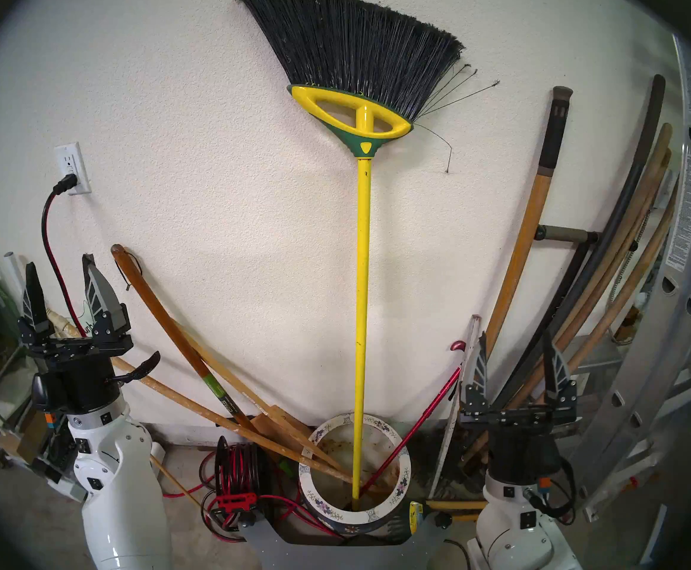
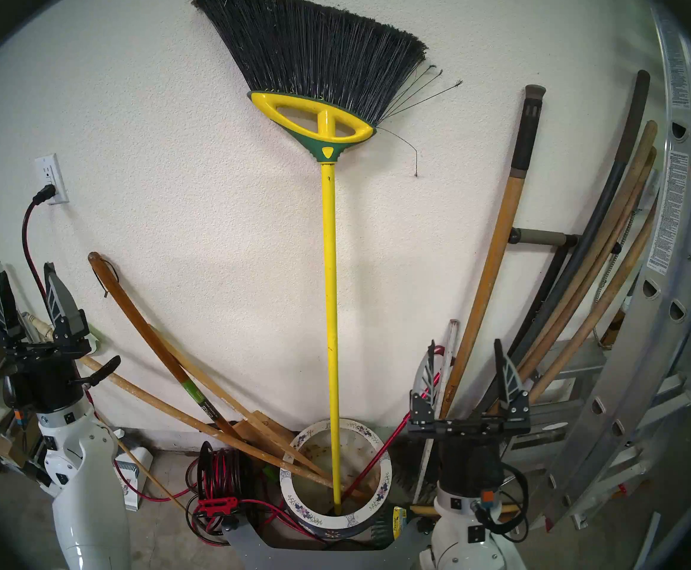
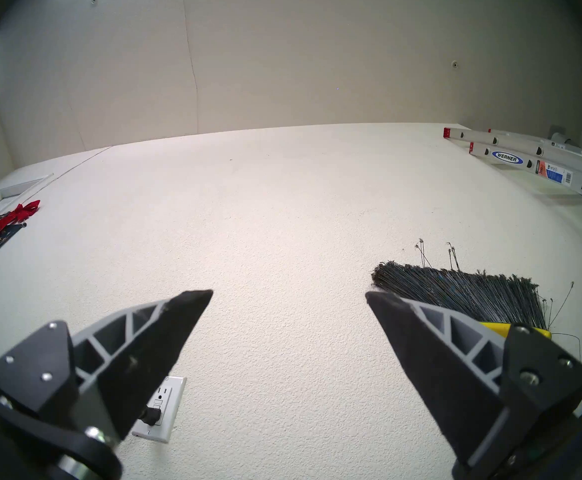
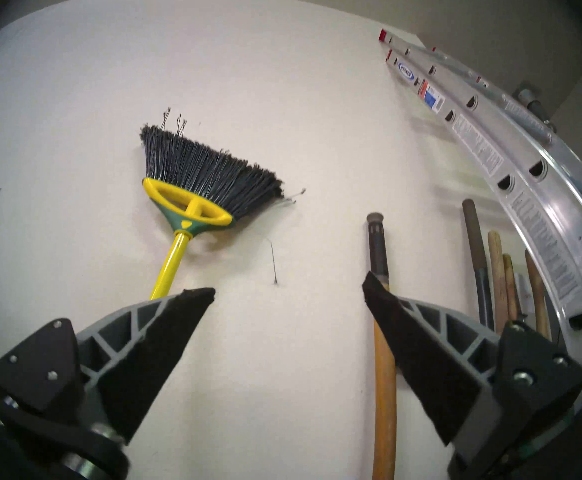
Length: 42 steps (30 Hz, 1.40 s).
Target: Take wooden sticks or brooms out of the pot
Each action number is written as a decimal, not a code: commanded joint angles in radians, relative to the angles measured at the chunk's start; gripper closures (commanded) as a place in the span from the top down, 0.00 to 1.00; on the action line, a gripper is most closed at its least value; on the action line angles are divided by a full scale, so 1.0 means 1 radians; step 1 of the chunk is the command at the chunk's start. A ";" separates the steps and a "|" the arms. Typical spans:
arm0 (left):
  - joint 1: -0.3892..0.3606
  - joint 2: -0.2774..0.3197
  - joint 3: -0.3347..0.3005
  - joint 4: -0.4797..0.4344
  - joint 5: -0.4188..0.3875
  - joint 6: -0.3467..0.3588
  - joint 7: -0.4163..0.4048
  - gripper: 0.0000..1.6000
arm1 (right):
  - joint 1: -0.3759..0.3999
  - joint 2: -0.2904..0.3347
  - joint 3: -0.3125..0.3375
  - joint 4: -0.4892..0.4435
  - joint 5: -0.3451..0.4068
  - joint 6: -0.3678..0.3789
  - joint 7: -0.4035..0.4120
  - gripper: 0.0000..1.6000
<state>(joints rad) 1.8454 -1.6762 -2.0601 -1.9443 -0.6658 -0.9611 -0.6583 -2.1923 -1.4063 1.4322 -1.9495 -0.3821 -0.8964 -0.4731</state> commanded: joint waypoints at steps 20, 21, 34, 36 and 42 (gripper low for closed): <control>0.000 0.003 0.001 0.000 0.000 0.001 -0.001 1.00 | 0.375 -0.108 -0.112 0.276 0.031 0.169 0.201 1.00; 0.000 0.003 0.001 0.000 0.000 0.001 -0.001 1.00 | 0.375 -0.108 -0.112 0.276 0.031 0.169 0.201 1.00; 0.000 0.002 0.001 0.000 -0.001 0.001 -0.001 1.00 | 0.421 -0.104 -0.154 0.295 0.039 0.246 0.273 1.00; 0.000 0.002 0.001 0.000 -0.001 0.001 -0.001 1.00 | 0.430 -0.104 -0.161 0.296 0.044 0.261 0.284 1.00; 0.000 0.002 0.001 0.000 -0.001 0.001 -0.002 1.00 | 0.501 -0.122 -0.181 0.358 0.062 0.303 0.305 1.00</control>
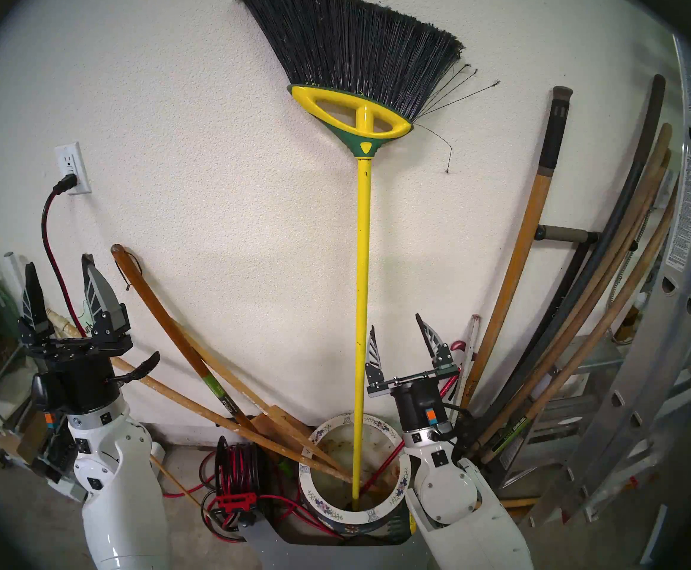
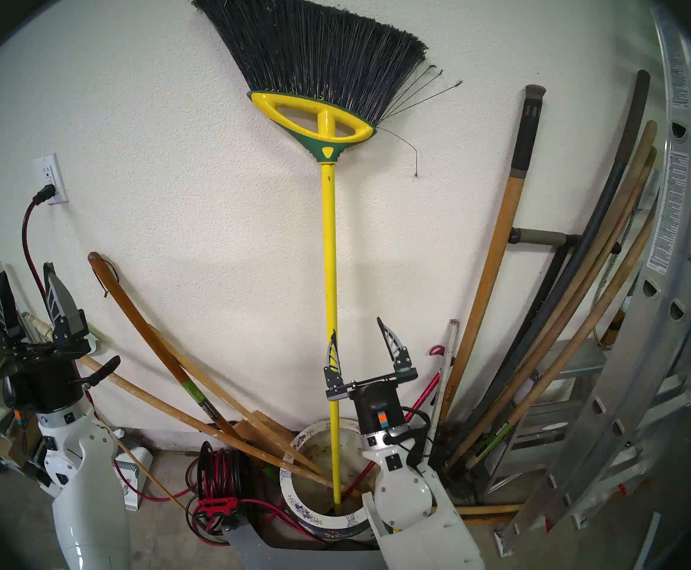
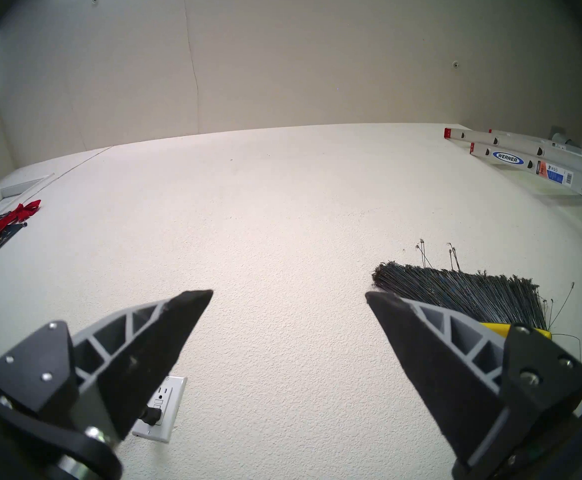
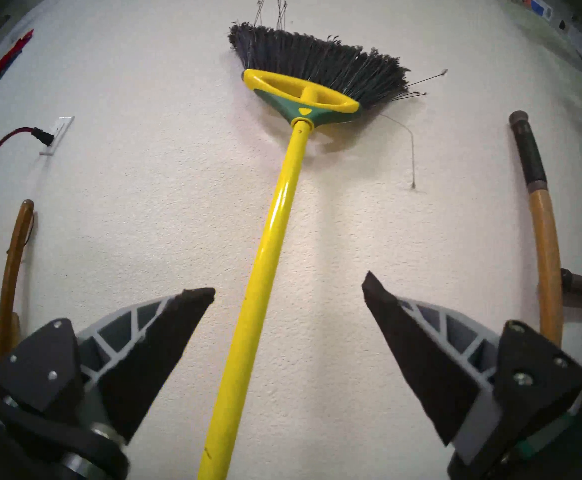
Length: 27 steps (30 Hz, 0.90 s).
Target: Take wooden sticks or brooms out of the pot
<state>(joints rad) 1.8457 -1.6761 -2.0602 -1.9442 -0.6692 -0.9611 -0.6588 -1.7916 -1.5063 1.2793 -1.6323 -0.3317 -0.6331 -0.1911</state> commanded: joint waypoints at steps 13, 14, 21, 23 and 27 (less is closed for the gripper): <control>0.000 0.002 0.001 0.000 0.001 0.001 -0.002 1.00 | 0.250 -0.067 -0.051 0.138 0.033 0.123 0.021 1.00; 0.000 0.002 0.001 0.000 0.001 0.001 -0.002 1.00 | 0.262 -0.071 -0.053 0.147 0.035 0.129 0.017 1.00; 0.000 0.002 0.001 0.000 0.001 0.001 -0.002 1.00 | 0.348 -0.098 -0.075 0.227 0.051 0.158 -0.017 1.00; -0.001 0.002 0.001 0.000 0.001 0.001 -0.002 1.00 | 0.359 -0.100 -0.084 0.240 0.053 0.164 -0.033 1.00; -0.001 0.002 0.001 0.000 0.001 0.001 -0.002 1.00 | 0.413 -0.118 -0.104 0.301 0.056 0.176 -0.077 1.00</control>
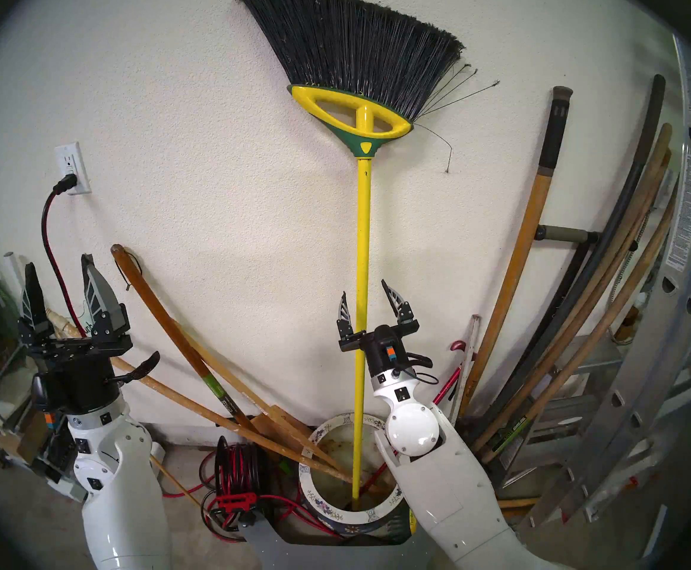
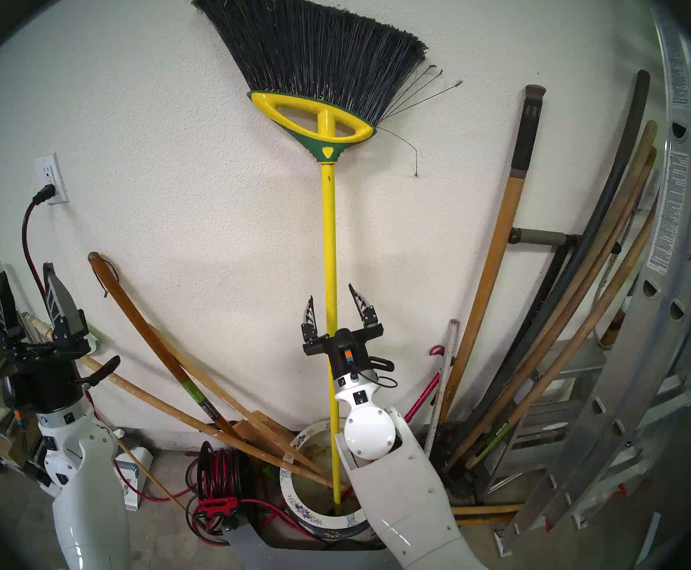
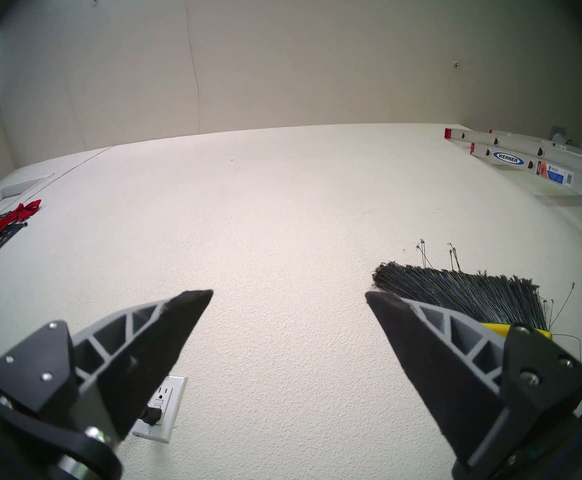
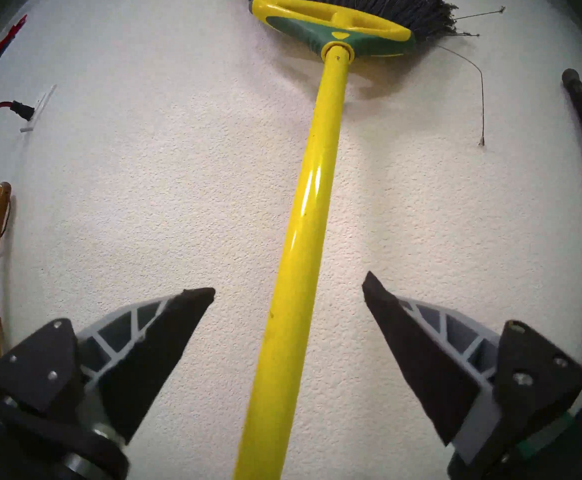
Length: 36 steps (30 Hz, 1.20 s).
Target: Take wooden sticks or brooms out of the pot
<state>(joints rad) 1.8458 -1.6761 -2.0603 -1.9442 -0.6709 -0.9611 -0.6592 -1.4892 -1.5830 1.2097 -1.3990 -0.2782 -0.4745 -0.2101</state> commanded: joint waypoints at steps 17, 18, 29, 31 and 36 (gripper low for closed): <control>-0.001 0.002 0.001 0.000 0.006 0.001 -0.001 1.00 | 0.255 -0.106 -0.118 0.317 -0.084 0.031 -0.342 1.00; -0.001 0.002 0.001 0.000 0.006 0.001 0.000 1.00 | 0.255 -0.108 -0.127 0.323 -0.110 0.047 -0.387 1.00; -0.001 0.002 0.001 0.000 0.010 0.001 0.003 1.00 | 0.165 -0.057 -0.174 0.204 -0.093 0.179 -0.473 1.00; -0.001 0.002 0.001 0.000 0.010 0.001 0.003 1.00 | 0.146 -0.046 -0.184 0.180 -0.066 0.203 -0.477 1.00; -0.001 0.002 0.001 0.000 0.010 0.001 0.003 1.00 | 0.093 -0.016 -0.201 0.125 0.016 0.250 -0.471 0.41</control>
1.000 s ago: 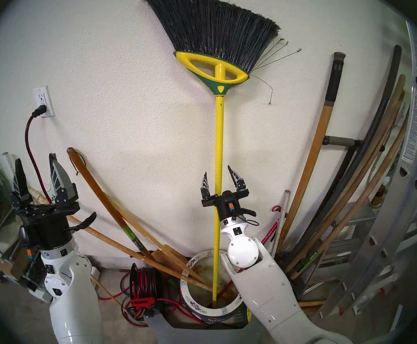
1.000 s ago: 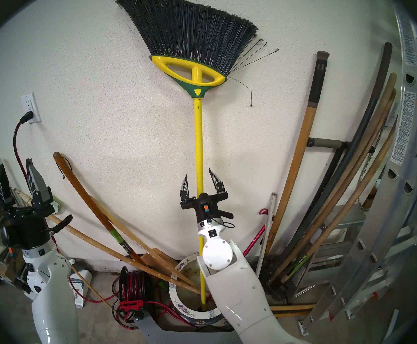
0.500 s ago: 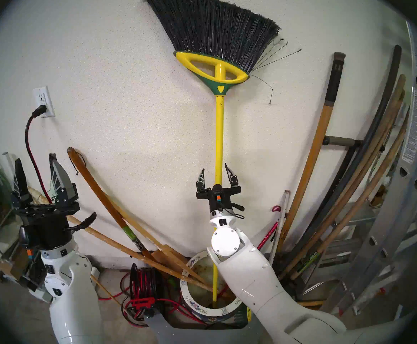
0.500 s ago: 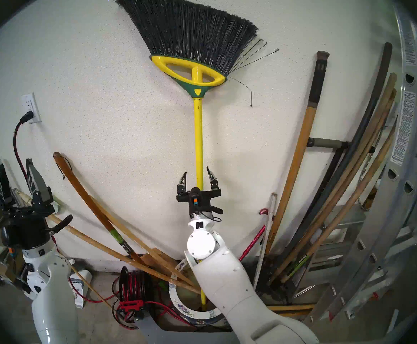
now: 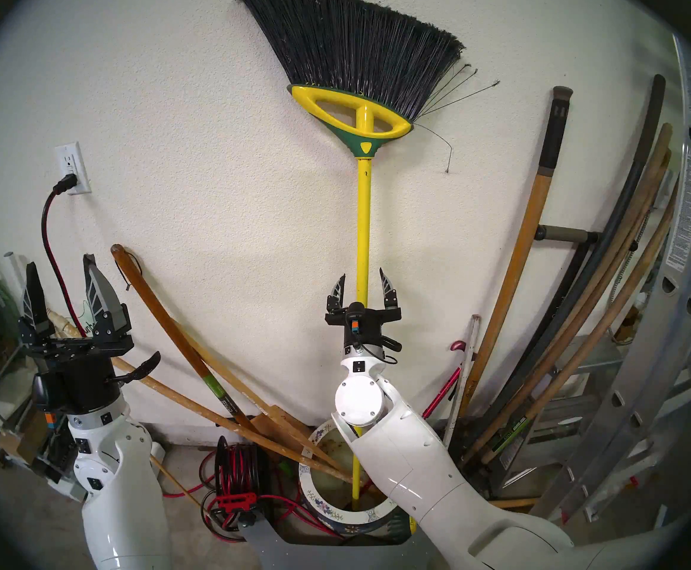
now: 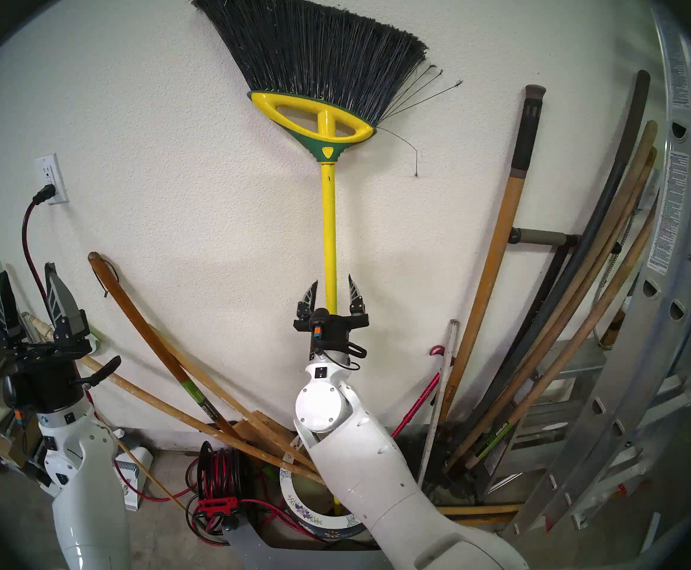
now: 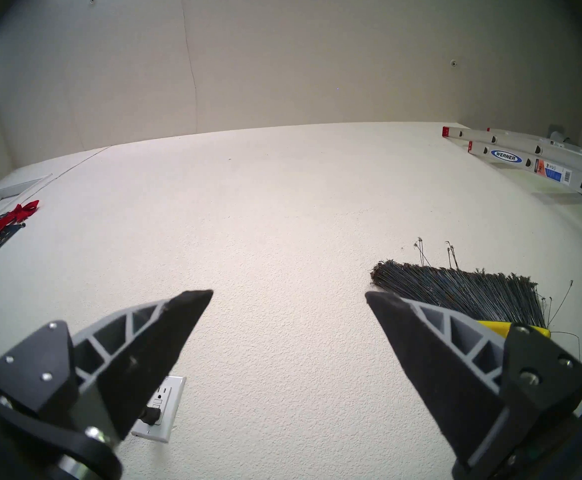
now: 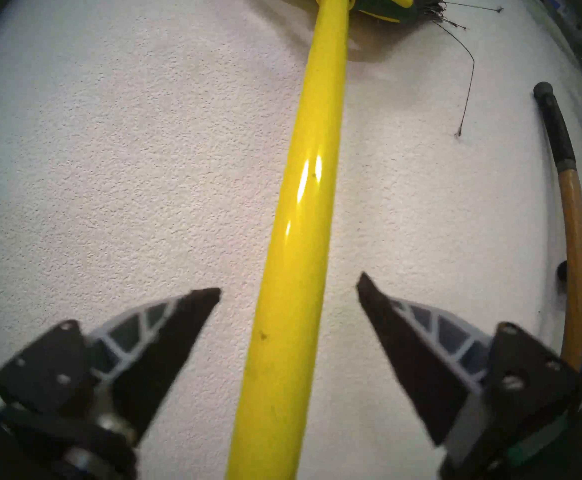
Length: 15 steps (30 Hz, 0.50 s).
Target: Take wooden sticks or brooms out of the pot
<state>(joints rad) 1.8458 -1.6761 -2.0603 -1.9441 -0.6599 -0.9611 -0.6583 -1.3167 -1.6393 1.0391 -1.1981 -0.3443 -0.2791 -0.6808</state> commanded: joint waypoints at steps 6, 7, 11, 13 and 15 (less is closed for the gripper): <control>-0.001 0.002 0.001 0.000 0.000 0.001 0.002 1.00 | -0.122 0.071 -0.052 -0.123 0.126 0.078 -0.021 0.29; -0.001 0.002 0.001 0.000 0.000 0.001 0.002 1.00 | -0.134 0.082 -0.063 -0.139 0.142 0.084 -0.028 0.24; -0.001 0.002 0.001 0.000 0.000 0.001 0.002 1.00 | -0.155 0.104 -0.087 -0.167 0.165 0.091 -0.037 0.01; -0.001 0.002 0.001 0.000 0.000 0.001 0.002 1.00 | -0.169 0.117 -0.100 -0.180 0.177 0.098 -0.043 0.00; -0.001 0.002 0.001 0.000 0.001 0.001 0.002 1.00 | -0.185 0.133 -0.112 -0.189 0.188 0.101 -0.051 0.00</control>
<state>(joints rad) 1.8458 -1.6761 -2.0603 -1.9441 -0.6569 -0.9611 -0.6578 -1.4070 -1.5645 0.9753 -1.3735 -0.2072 -0.2085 -0.7165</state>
